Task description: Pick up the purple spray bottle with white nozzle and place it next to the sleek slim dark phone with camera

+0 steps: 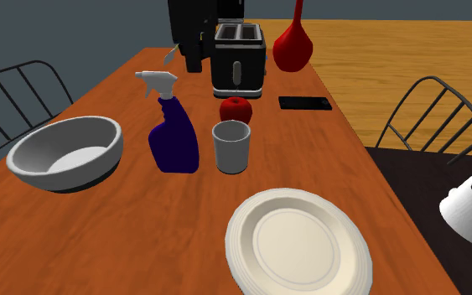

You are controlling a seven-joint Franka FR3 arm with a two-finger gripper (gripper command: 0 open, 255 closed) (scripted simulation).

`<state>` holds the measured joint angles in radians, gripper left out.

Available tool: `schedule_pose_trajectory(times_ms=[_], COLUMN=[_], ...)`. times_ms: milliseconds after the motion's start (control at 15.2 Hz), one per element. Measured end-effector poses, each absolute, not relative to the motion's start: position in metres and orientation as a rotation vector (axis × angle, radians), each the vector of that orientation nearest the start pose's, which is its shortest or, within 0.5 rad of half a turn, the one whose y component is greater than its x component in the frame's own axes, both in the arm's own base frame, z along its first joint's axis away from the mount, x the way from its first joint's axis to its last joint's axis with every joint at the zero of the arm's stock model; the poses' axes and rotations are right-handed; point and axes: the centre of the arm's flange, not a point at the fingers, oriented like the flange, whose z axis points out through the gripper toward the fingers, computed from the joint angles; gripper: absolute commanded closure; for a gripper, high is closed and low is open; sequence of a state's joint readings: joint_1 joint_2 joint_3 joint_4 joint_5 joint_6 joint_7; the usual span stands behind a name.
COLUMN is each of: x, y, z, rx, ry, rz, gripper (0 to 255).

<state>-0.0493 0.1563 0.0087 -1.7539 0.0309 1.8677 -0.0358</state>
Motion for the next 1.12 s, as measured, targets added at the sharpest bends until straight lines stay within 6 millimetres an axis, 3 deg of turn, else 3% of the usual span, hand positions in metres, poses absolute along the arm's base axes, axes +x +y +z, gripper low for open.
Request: schedule_pose_trajectory(times_ms=[330,858,1122], x=[0.663,0.667,0.668], y=[-0.026,-0.027,-0.027], z=[0.463,0.425,0.421], rx=[-3.117,-3.118,-3.118], ry=[0.03,0.032,0.032], rz=[0.04,0.036,0.035], gripper=[0,0,0])
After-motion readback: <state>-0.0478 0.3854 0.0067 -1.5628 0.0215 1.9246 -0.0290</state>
